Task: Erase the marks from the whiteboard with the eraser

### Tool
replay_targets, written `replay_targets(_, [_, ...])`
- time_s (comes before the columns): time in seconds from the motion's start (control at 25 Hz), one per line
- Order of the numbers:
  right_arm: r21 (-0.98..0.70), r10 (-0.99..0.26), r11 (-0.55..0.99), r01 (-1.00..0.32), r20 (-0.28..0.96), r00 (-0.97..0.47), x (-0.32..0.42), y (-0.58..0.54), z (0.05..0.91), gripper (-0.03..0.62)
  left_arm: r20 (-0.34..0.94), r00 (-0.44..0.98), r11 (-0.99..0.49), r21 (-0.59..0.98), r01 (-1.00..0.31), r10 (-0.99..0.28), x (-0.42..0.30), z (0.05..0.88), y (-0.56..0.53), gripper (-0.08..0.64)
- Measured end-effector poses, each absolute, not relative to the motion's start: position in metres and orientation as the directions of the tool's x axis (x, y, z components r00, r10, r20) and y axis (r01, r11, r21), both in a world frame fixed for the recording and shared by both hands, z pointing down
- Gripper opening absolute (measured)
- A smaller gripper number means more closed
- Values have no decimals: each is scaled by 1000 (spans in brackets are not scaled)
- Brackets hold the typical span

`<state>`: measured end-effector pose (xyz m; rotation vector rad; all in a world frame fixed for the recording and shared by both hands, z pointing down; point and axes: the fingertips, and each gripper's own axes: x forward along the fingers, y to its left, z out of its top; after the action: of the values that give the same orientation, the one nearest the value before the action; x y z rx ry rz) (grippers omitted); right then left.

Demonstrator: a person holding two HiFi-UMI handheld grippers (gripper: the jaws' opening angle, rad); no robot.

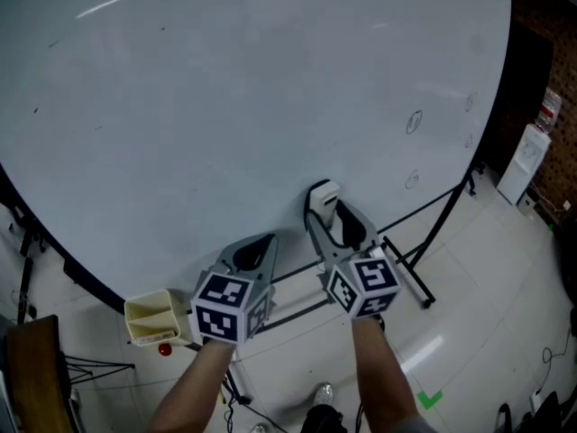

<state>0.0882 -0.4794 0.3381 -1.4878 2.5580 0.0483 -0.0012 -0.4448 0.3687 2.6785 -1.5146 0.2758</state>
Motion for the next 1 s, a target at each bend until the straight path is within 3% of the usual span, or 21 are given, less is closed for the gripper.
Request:
replay_targets(0.4, [13, -858, 487, -873, -179, -482, 102, -426, 282, 235, 111, 557, -562, -18, -827, -823, 14, 329, -422, -3])
replay_targets(1.0, [93, -906, 380, -920, -165, -390, 115, -298, 271, 236, 12, 753, -753, -48, -657, -658, 45, 299, -330, -3])
